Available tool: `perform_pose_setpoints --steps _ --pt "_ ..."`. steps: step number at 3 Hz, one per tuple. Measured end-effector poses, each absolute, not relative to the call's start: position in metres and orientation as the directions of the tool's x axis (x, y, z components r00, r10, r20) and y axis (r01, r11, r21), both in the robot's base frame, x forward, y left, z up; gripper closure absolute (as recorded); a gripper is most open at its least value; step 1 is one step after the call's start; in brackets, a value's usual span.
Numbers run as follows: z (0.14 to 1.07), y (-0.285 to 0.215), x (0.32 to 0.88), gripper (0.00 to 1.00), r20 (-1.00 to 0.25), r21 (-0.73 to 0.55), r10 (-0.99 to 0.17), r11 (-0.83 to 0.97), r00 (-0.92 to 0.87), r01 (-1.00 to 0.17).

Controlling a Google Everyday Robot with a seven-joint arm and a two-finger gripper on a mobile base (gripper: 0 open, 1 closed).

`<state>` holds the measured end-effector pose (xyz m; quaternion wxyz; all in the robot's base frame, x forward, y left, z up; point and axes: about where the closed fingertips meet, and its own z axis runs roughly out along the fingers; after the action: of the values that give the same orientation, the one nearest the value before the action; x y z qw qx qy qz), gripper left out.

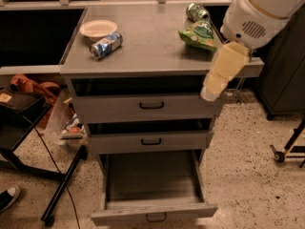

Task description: Place redbull can into bottom drawer

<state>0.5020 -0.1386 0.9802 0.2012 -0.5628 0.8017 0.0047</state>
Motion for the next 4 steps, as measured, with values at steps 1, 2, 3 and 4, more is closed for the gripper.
perform_pose_setpoints --steps 1,2,3,4 --pt "0.980 -0.085 0.534 0.00 -0.339 -0.169 -0.875 0.417 -0.345 -0.893" --pt "0.981 -0.072 0.536 0.00 -0.357 -0.147 -0.849 0.464 -0.391 -0.874" --pt "0.981 -0.072 0.536 0.00 -0.357 -0.146 -0.848 0.464 -0.391 -0.874" --pt "0.966 -0.059 0.553 0.00 -0.356 -0.113 -0.835 0.484 -0.419 -0.868"
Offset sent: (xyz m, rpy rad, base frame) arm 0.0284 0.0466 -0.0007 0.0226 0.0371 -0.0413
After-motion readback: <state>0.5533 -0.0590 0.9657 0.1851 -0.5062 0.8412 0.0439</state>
